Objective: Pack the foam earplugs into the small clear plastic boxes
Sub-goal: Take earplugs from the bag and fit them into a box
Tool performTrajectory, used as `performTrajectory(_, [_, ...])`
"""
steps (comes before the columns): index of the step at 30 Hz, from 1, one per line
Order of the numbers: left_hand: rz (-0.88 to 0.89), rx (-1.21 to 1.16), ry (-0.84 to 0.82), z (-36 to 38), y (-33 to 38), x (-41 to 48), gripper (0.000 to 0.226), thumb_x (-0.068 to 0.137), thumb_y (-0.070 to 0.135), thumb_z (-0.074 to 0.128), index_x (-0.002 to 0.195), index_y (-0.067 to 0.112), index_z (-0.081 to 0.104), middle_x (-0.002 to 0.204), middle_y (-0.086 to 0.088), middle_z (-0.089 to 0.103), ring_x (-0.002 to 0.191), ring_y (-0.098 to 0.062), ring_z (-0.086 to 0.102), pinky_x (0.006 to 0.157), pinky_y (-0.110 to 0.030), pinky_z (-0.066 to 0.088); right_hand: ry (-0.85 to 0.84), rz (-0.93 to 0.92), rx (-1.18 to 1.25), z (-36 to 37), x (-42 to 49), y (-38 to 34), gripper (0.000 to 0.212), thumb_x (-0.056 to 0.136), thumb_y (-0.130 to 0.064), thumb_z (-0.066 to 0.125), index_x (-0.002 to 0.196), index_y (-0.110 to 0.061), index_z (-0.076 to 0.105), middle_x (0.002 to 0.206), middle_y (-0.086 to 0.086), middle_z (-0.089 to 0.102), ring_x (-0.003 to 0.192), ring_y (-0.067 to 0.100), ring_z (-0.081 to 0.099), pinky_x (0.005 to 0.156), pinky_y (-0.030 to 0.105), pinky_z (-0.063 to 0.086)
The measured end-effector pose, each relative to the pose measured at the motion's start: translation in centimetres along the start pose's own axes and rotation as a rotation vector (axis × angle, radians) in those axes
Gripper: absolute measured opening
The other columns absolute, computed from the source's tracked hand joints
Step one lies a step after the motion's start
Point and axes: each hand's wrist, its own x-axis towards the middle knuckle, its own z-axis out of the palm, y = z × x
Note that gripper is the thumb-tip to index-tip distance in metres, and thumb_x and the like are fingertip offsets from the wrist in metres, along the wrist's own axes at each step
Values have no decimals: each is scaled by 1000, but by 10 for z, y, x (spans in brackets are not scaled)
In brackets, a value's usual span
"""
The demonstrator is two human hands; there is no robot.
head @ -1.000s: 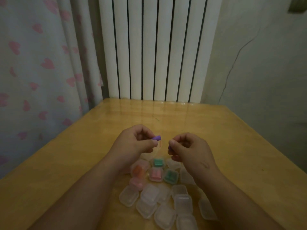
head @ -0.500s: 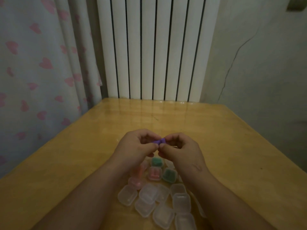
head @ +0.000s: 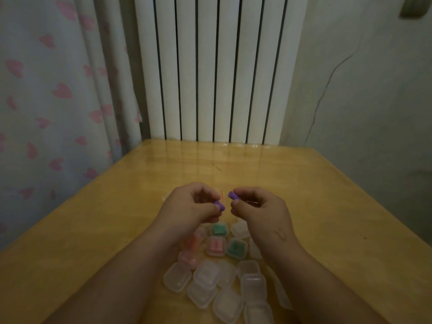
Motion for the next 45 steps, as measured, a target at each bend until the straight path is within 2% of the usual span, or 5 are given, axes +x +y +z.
performTrajectory(16, [31,52,15,-3,1,0,15,82,-7,71,80,5,62,61,-6,68,59,-16,69,55,-23,55,-125,-19,-81,2,-3,0,8,82,-12,73,86,-18,70,81,7,72,67,8,62,63,32,50])
performTrajectory(24, [136,381,19,-10,1,1,9,77,19,82,79,23,74,71,8,69,67,-2,61,64,-21,50,-79,43,1,-4,1,-2,11,85,5,64,90,-5,66,86,15,68,67,18,71,68,34,61])
performTrajectory(29, [198,649,-248,-15,11,-6,7,76,27,82,74,28,76,65,19,66,55,3,52,58,-20,43,-24,3,-103,-9,5,0,11,82,0,67,85,-10,69,82,12,70,70,22,71,71,39,61])
performTrajectory(34, [176,819,-471,-15,11,-13,13,73,42,81,81,32,77,82,12,72,81,-6,67,82,-35,53,-2,7,-151,-9,7,1,14,79,-3,69,80,-16,68,78,9,73,75,26,71,76,51,58])
performTrajectory(45, [298,1068,-718,-10,5,-12,27,76,46,76,101,37,76,78,19,51,87,-6,57,83,-34,49,-4,5,-174,-4,8,5,10,75,-14,68,82,-21,67,79,7,73,76,25,71,74,55,57])
